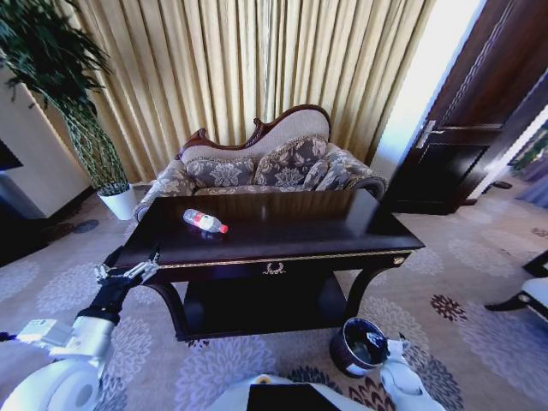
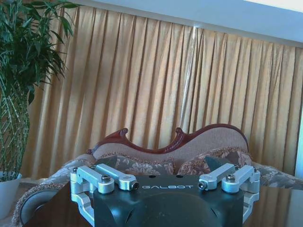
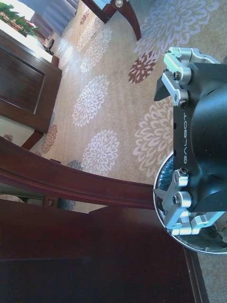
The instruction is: Move to the front of the table and place the trash on the table into the trash bin.
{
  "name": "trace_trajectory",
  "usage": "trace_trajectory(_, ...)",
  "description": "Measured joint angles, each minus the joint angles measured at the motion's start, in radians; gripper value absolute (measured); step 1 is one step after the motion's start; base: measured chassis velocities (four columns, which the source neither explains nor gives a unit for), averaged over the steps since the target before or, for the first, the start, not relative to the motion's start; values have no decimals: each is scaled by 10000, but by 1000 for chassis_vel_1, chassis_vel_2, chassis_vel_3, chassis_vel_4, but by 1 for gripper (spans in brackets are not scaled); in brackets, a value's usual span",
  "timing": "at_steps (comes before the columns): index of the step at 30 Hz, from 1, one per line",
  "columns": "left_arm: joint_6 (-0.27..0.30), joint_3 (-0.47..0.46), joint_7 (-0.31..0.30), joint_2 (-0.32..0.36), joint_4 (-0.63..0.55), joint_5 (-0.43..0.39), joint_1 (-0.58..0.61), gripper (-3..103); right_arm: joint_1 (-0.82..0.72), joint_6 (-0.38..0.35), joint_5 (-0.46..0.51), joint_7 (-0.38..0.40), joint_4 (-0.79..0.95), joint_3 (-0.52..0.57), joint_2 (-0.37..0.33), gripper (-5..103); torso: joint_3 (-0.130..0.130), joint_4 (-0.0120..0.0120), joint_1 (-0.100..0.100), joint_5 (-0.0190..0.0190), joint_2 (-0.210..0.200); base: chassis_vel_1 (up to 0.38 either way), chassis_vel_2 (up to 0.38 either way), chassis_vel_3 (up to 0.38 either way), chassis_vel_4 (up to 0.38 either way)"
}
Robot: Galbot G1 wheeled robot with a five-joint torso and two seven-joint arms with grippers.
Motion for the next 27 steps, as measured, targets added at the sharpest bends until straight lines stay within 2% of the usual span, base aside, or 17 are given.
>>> trace_trajectory(5,-1,47,1,-18,-12,10,-33,100,-478,87,-127,-63,1382,329,-108,100,0,-2,0,1,0,0,0,0,0)
trace_trajectory(8,-1,51,2,-13,-12,11,-59,100,-872,-162,401,-63,3545,537,-391,100,0,2,0,-2,0,0,0,0,0)
trace_trajectory(11,-2,43,2,-31,-17,12,-59,100,-1086,-247,629,-61,4405,664,-531,100,0,8,0,-3,0,0,0,0,0)
trace_trajectory(14,-10,-12,1,-116,-27,12,-15,100,-1898,-555,1078,-55,7037,1266,-744,100,0,1,0,-3,0,0,0,0,0)
trace_trajectory(16,-11,-16,1,-133,-28,12,-10,100,-2022,-571,1122,-60,7330,1349,-750,100,0,0,0,-1,0,0,0,0,0)
trace_trajectory(19,-15,-21,1,-267,-44,15,-10,100,-2963,-901,1799,-270,9872,2009,-711,100,0,-2,-1,-2,0,0,0,0,0)
trace_trajectory(21,-15,-14,1,-287,-57,18,-11,100,-3110,-956,1952,-315,10322,2064,-680,100,0,-2,0,-3,0,0,0,0,0)
trace_trajectory(22,-12,2,1,-327,-101,38,-9,100,-3409,-1171,2408,-388,11408,2122,-579,100,-1,0,-1,-6,1,0,0,0,0)
trace_trajectory(24,5,9,-5,-347,-164,76,14,100,-3632,-1481,2912,-413,12325,2005,-455,100,-1,0,-1,-5,1,0,0,0,0)
trace_trajectory(27,31,5,-11,-346,-212,114,28,100,-3714,-1698,3045,-470,12657,1740,-397,100,-2,0,-1,-5,1,0,0,0,0)
